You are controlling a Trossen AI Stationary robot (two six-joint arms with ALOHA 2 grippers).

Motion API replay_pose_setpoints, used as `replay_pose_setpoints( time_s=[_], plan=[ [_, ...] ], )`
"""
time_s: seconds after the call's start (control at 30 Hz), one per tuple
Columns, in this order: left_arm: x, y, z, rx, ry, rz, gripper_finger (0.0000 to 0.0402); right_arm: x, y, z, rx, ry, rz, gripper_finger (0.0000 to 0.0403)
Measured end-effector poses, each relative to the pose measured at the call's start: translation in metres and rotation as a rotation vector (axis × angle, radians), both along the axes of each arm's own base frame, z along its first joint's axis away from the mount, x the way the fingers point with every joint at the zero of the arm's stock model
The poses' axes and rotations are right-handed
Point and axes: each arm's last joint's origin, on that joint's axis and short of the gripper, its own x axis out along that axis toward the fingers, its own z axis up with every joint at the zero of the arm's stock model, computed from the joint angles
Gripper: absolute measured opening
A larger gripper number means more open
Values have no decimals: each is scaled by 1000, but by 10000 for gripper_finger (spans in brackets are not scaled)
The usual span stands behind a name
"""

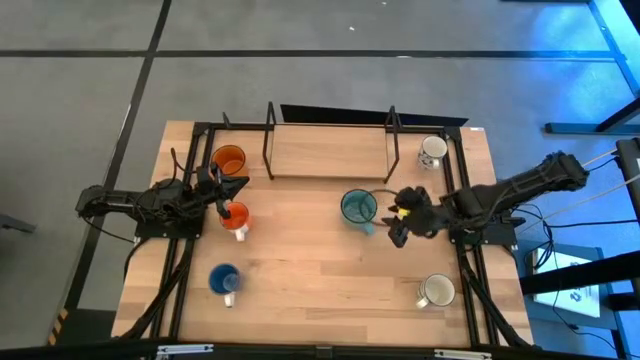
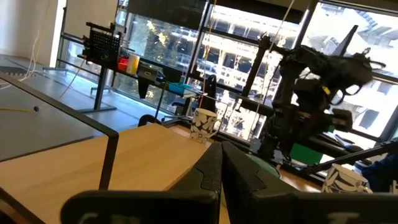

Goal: Place coffee mugs
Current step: Put the blue mug on the shelf

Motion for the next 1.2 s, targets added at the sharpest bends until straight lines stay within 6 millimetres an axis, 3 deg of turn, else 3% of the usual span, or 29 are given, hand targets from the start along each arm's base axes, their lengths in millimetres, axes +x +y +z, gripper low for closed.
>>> replay_pose_setpoints(
  time_s=[0.17, 0.33, 0.63, 0.83, 1.07, 1.2],
  plan=[
    [0, 0, 1, -2, -7, 0, 0, -9, 19, -11, -21, -15, 39, 182],
    [-1, 1, 1, -18, -13, 30, 0, -17, 26, -25, -96, -38, 12, 182],
    [-1, 2, 1, -53, -26, 70, 0, -13, 41, -48, -47, -158, 22, 182],
    [-1, 2, 0, -52, -24, 68, 0, 7, 49, -60, -18, -105, -16, 182],
    [0, 2, -5, -47, 31, 63, 0, 49, 40, -71, -7, -22, -152, 182],
    [0, 2, -5, -47, 33, 62, 0, 61, 35, -77, -25, 22, -230, 182]
  ],
)
